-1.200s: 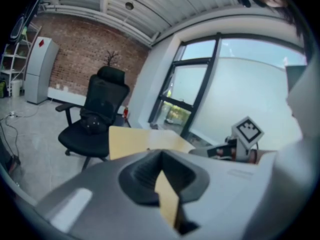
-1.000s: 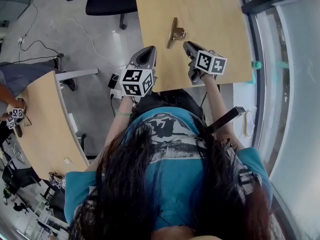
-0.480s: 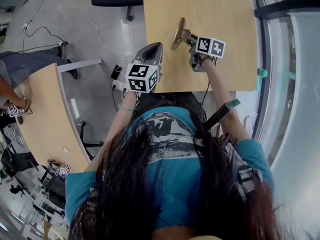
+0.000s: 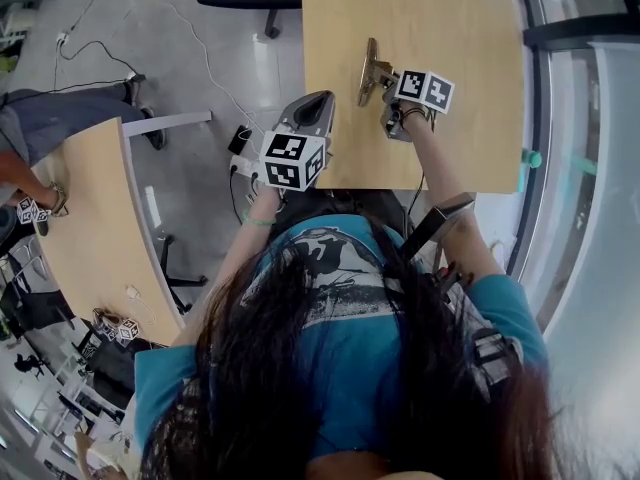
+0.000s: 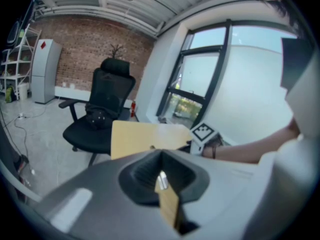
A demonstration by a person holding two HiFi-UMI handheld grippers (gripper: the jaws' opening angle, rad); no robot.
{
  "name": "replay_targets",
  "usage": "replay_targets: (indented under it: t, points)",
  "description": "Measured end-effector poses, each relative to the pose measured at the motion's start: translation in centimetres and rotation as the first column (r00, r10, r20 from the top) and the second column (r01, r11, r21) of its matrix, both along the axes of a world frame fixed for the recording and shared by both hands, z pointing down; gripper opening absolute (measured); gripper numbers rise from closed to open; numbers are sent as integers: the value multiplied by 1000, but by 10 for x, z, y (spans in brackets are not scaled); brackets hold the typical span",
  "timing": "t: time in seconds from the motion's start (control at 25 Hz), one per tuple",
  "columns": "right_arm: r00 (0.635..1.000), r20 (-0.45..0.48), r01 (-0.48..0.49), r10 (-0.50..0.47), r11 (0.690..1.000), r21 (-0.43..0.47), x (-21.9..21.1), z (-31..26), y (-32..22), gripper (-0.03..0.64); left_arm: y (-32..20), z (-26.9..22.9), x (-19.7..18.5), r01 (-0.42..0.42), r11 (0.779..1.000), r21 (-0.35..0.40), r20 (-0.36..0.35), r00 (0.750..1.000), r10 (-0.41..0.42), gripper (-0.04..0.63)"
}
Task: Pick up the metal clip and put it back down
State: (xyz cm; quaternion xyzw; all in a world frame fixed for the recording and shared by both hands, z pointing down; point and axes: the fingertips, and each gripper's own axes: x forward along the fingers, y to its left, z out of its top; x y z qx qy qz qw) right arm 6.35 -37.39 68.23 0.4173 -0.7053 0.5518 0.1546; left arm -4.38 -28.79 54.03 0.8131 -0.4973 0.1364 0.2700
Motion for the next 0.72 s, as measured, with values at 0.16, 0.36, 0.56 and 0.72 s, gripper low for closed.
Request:
replay_targets:
  t: [0.16,0.36,0.56,0.72]
  points:
    - [1000,-2,-11,11,1000,-18,2,-3,4,94,-2,-3,2,-7,1000,3,4,1000,7,3]
    - [997,50,-62,61,998,19,4,-28,15,94,-2,-6,0,11,1000,6,-30,1000,-11,3]
    - [981,146,-139,127,988,73,6,-66,33,92,-4,-9,-4,33,999,-1,-61,998,-33,3]
    - [966,197,-187,164,977,103,7,-91,56,92,-3,-12,-4,18,1000,7,-78,997,-17,3]
